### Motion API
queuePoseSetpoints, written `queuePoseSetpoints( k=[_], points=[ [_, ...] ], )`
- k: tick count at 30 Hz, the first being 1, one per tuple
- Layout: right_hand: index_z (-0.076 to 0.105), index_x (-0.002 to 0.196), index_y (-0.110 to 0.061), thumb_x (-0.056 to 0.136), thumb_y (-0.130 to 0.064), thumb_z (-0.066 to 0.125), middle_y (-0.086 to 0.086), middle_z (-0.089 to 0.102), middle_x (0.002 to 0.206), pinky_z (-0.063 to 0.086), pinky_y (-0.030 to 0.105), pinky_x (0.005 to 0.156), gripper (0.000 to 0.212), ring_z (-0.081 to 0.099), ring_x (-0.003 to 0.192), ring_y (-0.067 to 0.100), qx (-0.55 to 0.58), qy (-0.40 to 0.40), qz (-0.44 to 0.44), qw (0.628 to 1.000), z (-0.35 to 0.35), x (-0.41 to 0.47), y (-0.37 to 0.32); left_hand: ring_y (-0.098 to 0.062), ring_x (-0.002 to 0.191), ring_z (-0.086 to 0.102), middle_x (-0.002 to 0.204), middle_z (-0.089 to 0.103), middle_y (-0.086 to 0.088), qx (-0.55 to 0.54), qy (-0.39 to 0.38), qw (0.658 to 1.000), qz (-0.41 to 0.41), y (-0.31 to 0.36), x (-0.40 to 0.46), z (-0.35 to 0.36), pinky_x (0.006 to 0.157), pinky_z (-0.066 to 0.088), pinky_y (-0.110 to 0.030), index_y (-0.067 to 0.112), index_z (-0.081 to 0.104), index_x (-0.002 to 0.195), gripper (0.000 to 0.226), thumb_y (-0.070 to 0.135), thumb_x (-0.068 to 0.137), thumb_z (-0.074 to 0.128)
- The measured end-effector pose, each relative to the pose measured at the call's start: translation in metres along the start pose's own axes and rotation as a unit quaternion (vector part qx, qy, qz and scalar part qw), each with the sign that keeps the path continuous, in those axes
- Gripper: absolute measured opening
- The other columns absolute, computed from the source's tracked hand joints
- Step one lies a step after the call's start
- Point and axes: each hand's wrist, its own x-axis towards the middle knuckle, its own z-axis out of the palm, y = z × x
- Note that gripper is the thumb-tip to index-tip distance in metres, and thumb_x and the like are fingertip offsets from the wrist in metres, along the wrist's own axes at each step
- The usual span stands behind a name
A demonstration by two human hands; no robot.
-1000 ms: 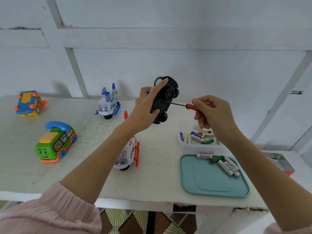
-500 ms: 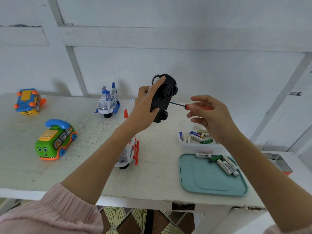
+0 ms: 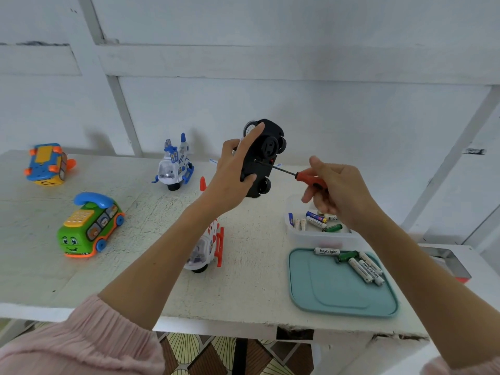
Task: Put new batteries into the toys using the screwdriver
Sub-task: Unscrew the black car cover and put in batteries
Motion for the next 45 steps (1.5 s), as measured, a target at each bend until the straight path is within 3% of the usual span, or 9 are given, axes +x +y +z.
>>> queuePoseSetpoints(
  k=[3, 7, 16, 19, 22, 24, 32, 38, 45],
  points=[
    [0.065, 0.093, 0.000, 0.084, -0.010, 0.065, 0.007, 0.060, 0.062, 0.036, 0.020, 0.035, 0.013, 0.047, 0.035, 0.013, -0.045, 0.017, -0.047, 0.998, 0.001, 0.001, -0.001, -0.021, 0.104, 0.044, 0.125, 0.030, -0.004, -0.001, 0.006, 1.000, 0.000, -0.002, 0.000, 0.001, 0.079, 0.033, 0.000, 0.052, 0.010, 0.135, 0.089, -0.009, 0.085, 0.050],
    [0.064, 0.098, -0.008, 0.071, 0.006, 0.073, 0.005, 0.056, 0.078, 0.046, 0.020, 0.043, 0.031, 0.058, 0.044, 0.015, -0.061, 0.003, -0.059, 0.996, 0.002, 0.000, -0.002, -0.017, 0.101, 0.043, 0.124, 0.029, -0.004, -0.010, 0.005, 1.000, -0.005, -0.001, 0.000, 0.001, 0.077, 0.033, 0.005, 0.049, 0.011, 0.136, 0.088, -0.010, 0.085, 0.050],
    [0.069, 0.084, -0.008, 0.085, -0.024, 0.065, -0.006, 0.053, 0.048, 0.038, 0.012, 0.045, 0.016, 0.041, 0.040, 0.004, -0.167, -0.025, -0.097, 0.981, 0.003, 0.004, 0.005, -0.008, 0.102, 0.041, 0.122, 0.031, -0.004, -0.038, 0.023, 0.999, -0.016, -0.001, 0.001, 0.000, 0.080, 0.027, 0.008, 0.039, 0.012, 0.143, 0.086, -0.009, 0.085, 0.052],
    [0.065, 0.086, -0.010, 0.085, -0.021, 0.064, -0.007, 0.054, 0.056, 0.040, 0.011, 0.049, 0.012, 0.044, 0.044, -0.001, -0.154, -0.023, -0.107, 0.982, 0.006, 0.006, 0.010, 0.006, 0.109, 0.037, 0.126, 0.032, 0.002, -0.074, 0.053, 0.995, -0.026, -0.005, 0.001, 0.002, 0.097, 0.032, -0.009, 0.032, 0.011, 0.149, 0.087, -0.004, 0.084, 0.056],
    [0.048, 0.070, -0.010, 0.086, -0.026, 0.063, -0.004, 0.038, 0.053, 0.032, 0.014, 0.041, 0.027, 0.033, 0.041, 0.006, -0.065, -0.012, -0.051, 0.996, 0.012, 0.008, 0.017, -0.012, 0.130, 0.033, 0.138, 0.028, 0.012, -0.123, 0.096, 0.987, -0.036, -0.008, -0.001, 0.006, 0.109, 0.036, -0.046, 0.038, 0.006, 0.148, 0.088, 0.010, 0.081, 0.057],
    [0.036, 0.063, -0.014, 0.088, -0.033, 0.059, 0.001, 0.033, 0.054, 0.032, 0.017, 0.043, 0.039, 0.030, 0.044, 0.011, -0.054, -0.001, -0.009, 0.999, 0.022, 0.010, 0.019, -0.023, 0.135, 0.031, 0.148, 0.022, 0.003, -0.158, 0.114, 0.980, -0.042, -0.003, -0.003, 0.009, 0.108, 0.036, -0.054, 0.040, 0.004, 0.145, 0.088, 0.012, 0.082, 0.058],
    [0.037, 0.126, -0.019, 0.094, -0.033, 0.047, 0.005, 0.058, 0.112, 0.056, 0.043, 0.081, 0.036, 0.065, 0.097, 0.028, 0.081, -0.076, 0.030, 0.993, 0.054, 0.024, 0.018, -0.024, 0.128, 0.047, 0.145, 0.028, -0.010, -0.322, 0.161, 0.928, -0.095, 0.012, -0.008, 0.025, 0.103, 0.045, -0.039, 0.042, -0.006, 0.133, 0.087, -0.008, 0.091, 0.050],
    [0.051, 0.119, -0.015, 0.095, -0.013, 0.049, 0.013, 0.063, 0.112, 0.057, 0.044, 0.076, 0.024, 0.066, 0.096, 0.031, 0.123, -0.097, 0.021, 0.987, 0.050, 0.034, 0.019, -0.017, 0.110, 0.056, 0.128, 0.038, 0.000, -0.342, 0.113, 0.927, -0.106, 0.009, -0.010, 0.025, 0.083, 0.055, -0.022, 0.031, -0.005, 0.143, 0.086, -0.009, 0.091, 0.050],
    [0.056, 0.112, -0.018, 0.093, -0.010, 0.053, 0.010, 0.064, 0.103, 0.059, 0.042, 0.069, 0.021, 0.066, 0.090, 0.027, 0.026, -0.118, 0.056, 0.991, 0.015, 0.054, 0.016, -0.014, 0.075, 0.065, 0.106, 0.045, 0.005, -0.154, 0.030, 0.977, -0.143, -0.001, 0.003, -0.016, 0.060, 0.053, -0.015, 0.031, 0.000, 0.146, 0.092, 0.019, 0.085, 0.069]
  ],
)
